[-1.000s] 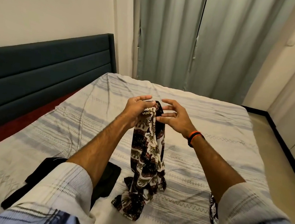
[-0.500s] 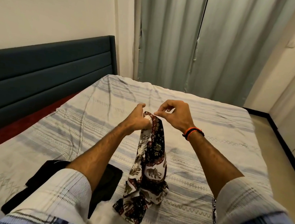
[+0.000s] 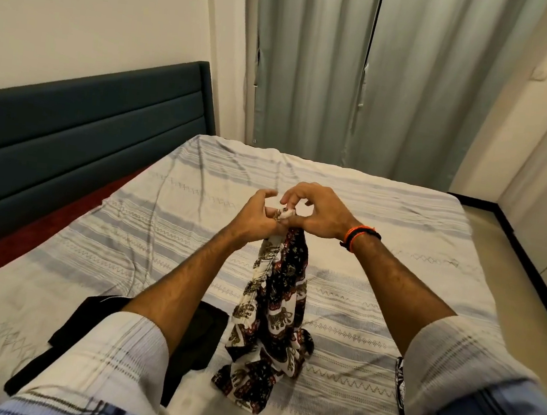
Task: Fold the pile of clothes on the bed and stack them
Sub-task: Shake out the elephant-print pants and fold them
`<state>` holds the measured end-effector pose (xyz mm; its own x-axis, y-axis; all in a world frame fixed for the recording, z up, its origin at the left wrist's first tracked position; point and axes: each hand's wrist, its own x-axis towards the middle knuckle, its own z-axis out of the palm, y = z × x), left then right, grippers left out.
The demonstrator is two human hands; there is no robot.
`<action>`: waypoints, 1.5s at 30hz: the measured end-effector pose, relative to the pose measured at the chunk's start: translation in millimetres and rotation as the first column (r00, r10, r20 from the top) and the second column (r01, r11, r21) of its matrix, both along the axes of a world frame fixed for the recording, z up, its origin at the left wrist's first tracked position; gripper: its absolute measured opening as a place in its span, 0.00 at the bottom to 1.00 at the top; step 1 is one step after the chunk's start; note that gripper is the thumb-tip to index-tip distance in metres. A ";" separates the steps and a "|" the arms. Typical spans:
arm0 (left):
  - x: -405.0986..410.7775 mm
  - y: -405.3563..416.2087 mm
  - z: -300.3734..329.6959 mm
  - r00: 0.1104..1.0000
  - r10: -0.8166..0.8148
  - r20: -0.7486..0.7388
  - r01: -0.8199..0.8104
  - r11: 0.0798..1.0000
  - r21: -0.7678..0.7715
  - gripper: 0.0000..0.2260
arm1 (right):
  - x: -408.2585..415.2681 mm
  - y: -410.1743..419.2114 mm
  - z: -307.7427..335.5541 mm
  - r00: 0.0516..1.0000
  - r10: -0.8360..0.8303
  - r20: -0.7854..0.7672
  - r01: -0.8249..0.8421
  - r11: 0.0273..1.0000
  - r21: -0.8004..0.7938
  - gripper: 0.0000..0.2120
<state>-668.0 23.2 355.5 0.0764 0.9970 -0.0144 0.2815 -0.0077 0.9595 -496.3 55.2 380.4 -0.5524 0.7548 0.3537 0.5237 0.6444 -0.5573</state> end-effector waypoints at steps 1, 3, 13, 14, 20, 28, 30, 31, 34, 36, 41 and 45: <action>1.8 0.1 -3.7 0.999 0.012 -0.031 -0.012 1.000 0.016 0.33 | 0.3 0.0 -0.4 0.998 -0.018 -0.052 0.018 1.000 -0.001 0.11; 3.0 0.7 -12.3 0.993 0.051 -0.104 -0.047 0.998 0.041 0.24 | 1.5 2.5 -0.6 0.979 -0.083 -0.186 0.084 0.996 -0.001 0.10; 9.8 2.3 8.8 0.955 0.121 -0.272 -0.015 0.932 0.362 0.06 | 31.6 7.4 -1.2 0.989 -0.130 -0.077 0.113 0.974 -0.196 0.20; 10.5 3.2 11.2 0.952 0.085 -0.294 0.028 0.933 0.360 0.06 | 32.0 7.5 -1.5 0.991 -0.118 -0.061 0.103 0.973 -0.205 0.18; -5.2 1.0 6.9 0.959 -0.024 -0.283 0.084 0.976 0.201 0.13 | 28.9 6.2 12.2 0.978 -0.180 -0.104 0.171 0.981 -0.086 0.10; -53.5 0.7 -24.1 0.782 0.225 -0.582 -0.174 0.974 0.143 0.07 | 44.3 12.6 35.3 0.791 -0.430 -0.435 0.442 0.893 -0.080 0.07; -57.9 1.1 -21.9 0.823 0.364 -0.436 -0.313 0.931 0.187 0.09 | 50.7 12.7 33.6 0.747 -0.495 -0.444 0.511 0.854 -0.094 0.09; -59.9 1.7 -20.2 0.841 0.426 -0.334 -0.378 0.904 0.200 0.09 | 53.5 12.4 31.3 0.728 -0.523 -0.444 0.533 0.838 -0.113 0.10; -60.7 2.9 -11.1 0.872 0.480 -0.097 -0.452 0.865 0.217 0.14 | 61.5 11.9 23.2 0.717 -0.570 -0.403 0.551 0.816 -0.173 0.13; -56.6 4.5 -3.8 0.895 0.445 0.018 -0.440 0.877 0.194 0.16 | 63.9 11.0 19.1 0.748 -0.574 -0.332 0.547 0.817 -0.180 0.15; -42.0 9.1 12.3 0.941 0.334 0.061 -0.339 0.922 0.188 0.12 | 62.3 9.6 15.1 0.811 -0.541 -0.225 0.520 0.841 -0.147 0.16; -44.1 5.5 25.1 0.984 0.138 -0.113 -0.128 0.987 0.097 0.15 | 62.8 9.1 17.5 0.750 -0.594 -0.291 0.565 0.804 -0.185 0.17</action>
